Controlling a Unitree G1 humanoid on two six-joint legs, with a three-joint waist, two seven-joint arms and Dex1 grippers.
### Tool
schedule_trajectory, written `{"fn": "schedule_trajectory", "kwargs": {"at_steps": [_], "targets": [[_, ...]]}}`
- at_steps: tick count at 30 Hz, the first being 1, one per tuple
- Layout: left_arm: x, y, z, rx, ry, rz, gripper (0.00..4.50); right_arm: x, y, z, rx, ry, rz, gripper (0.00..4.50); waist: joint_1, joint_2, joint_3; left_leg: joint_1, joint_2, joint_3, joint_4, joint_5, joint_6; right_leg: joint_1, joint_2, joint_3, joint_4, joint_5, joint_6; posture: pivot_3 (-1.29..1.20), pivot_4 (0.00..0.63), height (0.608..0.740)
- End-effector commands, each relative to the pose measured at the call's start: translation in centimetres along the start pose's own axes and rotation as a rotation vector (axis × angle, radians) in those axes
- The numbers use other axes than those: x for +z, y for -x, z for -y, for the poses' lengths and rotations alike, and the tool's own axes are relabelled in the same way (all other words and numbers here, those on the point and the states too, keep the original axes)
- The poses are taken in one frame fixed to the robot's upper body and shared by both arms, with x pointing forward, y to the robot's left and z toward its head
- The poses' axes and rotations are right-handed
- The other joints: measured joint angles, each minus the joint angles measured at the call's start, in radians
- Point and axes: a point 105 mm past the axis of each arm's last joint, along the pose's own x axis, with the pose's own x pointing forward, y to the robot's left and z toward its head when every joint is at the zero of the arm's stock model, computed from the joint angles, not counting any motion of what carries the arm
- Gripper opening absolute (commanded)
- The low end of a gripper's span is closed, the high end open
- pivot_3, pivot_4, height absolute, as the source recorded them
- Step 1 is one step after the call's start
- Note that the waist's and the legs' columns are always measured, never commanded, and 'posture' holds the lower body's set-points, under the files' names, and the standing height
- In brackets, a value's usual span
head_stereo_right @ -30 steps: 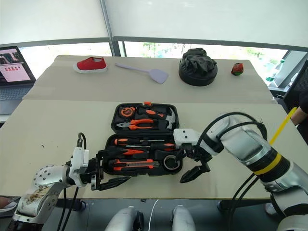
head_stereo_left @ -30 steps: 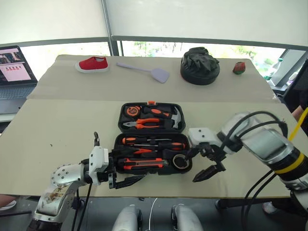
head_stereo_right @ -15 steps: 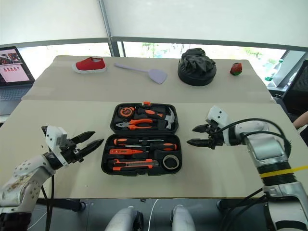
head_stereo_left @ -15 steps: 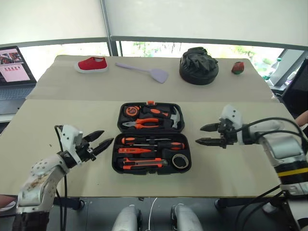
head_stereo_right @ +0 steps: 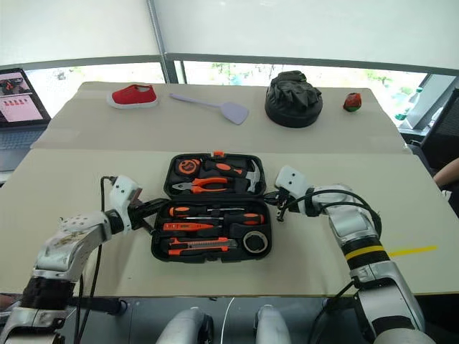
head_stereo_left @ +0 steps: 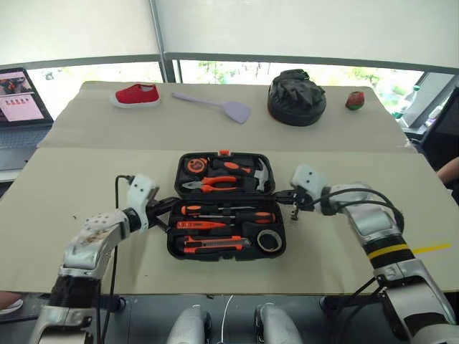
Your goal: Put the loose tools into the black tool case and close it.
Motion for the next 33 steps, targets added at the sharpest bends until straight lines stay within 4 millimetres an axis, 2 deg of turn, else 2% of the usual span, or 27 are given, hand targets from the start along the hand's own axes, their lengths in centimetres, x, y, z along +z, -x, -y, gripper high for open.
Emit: {"fn": "schedule_trajectory", "kwargs": {"at_steps": [1,5,7,10,13,15,16,18,19,22,24,27,29,33], "targets": [[0.5,-0.4,2.2,-0.124,-0.04,0.013,0.0,2.3,0.4,-2.1,0.082,-0.013,0.053,0.02,0.001,0.0,0.0,0.0,0.0,0.0,0.0,0.0,0.0,0.0,0.0,0.0,0.0,0.0,0.0,0.0,0.15,0.74],[-0.1,0.4,2.8,-0.156,-0.07,-0.025,0.0,1.9,1.3,-3.5,0.096,-0.025,0.01,0.02,0.001,0.0,0.0,0.0,0.001,0.0,-0.002,-0.001,0.001,-0.001,0.001,0.0,0.0,0.0,0.0,0.0,0.15,0.74],[-0.3,0.8,2.9,-0.165,-0.086,-0.036,0.0,1.8,1.5,-3.2,0.054,-0.028,0.01,0.02,0.001,0.0,0.0,0.0,0.001,0.0,-0.002,-0.001,0.001,-0.001,0.001,-0.001,0.0,0.0,0.0,0.0,0.15,0.74],[-1.0,1.9,2.7,-0.18,-0.009,-0.097,0.0,0.2,2.4,-2.0,-0.041,-0.018,-0.06,0.02,0.0,0.0,0.0,-0.001,0.0,0.0,-0.002,-0.001,0.002,-0.001,0.001,0.0,-0.001,0.0,0.0,0.0,0.15,0.74],[-0.1,3.3,1.5,-0.159,0.055,-0.062,0.0,-1.3,4.5,-0.1,-0.182,-0.097,-0.154,0.02,0.001,0.0,0.0,-0.001,0.0,0.001,-0.002,-0.001,0.002,-0.001,0.001,0.0,-0.001,0.0,0.0,0.0,0.15,0.74],[0.7,4.8,0.6,-0.141,0.05,-0.074,0.52,-0.5,6.3,-0.3,-0.15,-0.255,-0.111,0.0,0.003,-0.001,0.001,-0.001,0.0,0.0,-0.001,-0.001,0.002,-0.001,0.0,0.0,-0.002,0.0,0.0,0.0,0.15,0.74],[0.6,5.4,-0.5,-0.087,0.08,-0.127,0.72,0.1,7.0,-0.6,-0.12,-0.348,-0.079,0.29,0.003,-0.001,0.001,-0.001,0.001,0.0,-0.001,-0.001,0.001,-0.002,0.001,0.0,-0.001,0.0,0.0,0.0,0.15,0.74],[-0.1,6.5,-2.3,0.017,0.105,-0.261,1.52,1.7,7.8,-0.5,-0.085,-0.536,-0.004,0.88,0.003,-0.002,0.001,0.0,0.001,-0.001,-0.001,0.0,0.001,-0.001,0.002,-0.001,0.0,-0.001,-0.001,0.0,0.15,0.74],[0.6,6.6,-2.5,0.011,0.118,-0.243,1.85,2.6,8.0,-0.4,-0.063,-0.601,0.035,1.19,0.001,-0.002,0.001,0.0,0.002,-0.001,-0.001,0.0,0.0,-0.001,0.003,-0.001,0.0,0.0,-0.002,0.0,0.15,0.74],[3.7,5.7,-3.2,0.004,0.173,-0.129,2.87,3.8,7.8,0.5,-0.09,-0.706,-0.024,2.16,-0.003,-0.001,0.002,0.003,0.002,-0.002,-0.001,0.001,0.0,0.0,0.004,0.001,0.001,0.001,-0.003,0.0,0.15,0.74],[4.7,4.9,-3.7,0.026,0.206,-0.129,3.48,4.8,7.5,0.5,-0.057,-0.73,-0.031,2.79,-0.003,-0.002,0.002,0.003,0.002,-0.003,-0.001,0.003,0.0,0.0,0.004,0.0,0.001,0.001,-0.004,0.0,0.15,0.74],[6.4,2.5,-3.7,0.026,0.265,-0.105,4.45,6.3,6.2,0.7,-0.004,-0.664,-0.018,3.77,-0.001,-0.002,0.002,0.001,0.0,-0.003,-0.002,0.003,-0.001,0.0,0.005,-0.001,0.001,0.001,-0.004,0.0,0.15,0.74],[6.8,1.0,-3.5,0.023,0.278,-0.125,4.45,6.1,5.2,1.0,-0.014,-0.628,-0.06,3.77,0.002,-0.002,0.002,-0.001,-0.001,-0.003,-0.002,0.003,-0.001,-0.001,0.005,-0.001,0.003,0.002,-0.003,0.0,0.15,0.74],[6.8,-0.3,-3.4,0.046,0.276,-0.171,4.45,5.9,3.7,2.1,-0.055,-0.629,-0.098,3.77,-0.013,-0.002,0.002,-0.007,-0.003,-0.003,0.0,0.003,-0.001,-0.004,0.004,-0.001,0.001,0.004,0.0,0.0,0.15,0.74]]}}
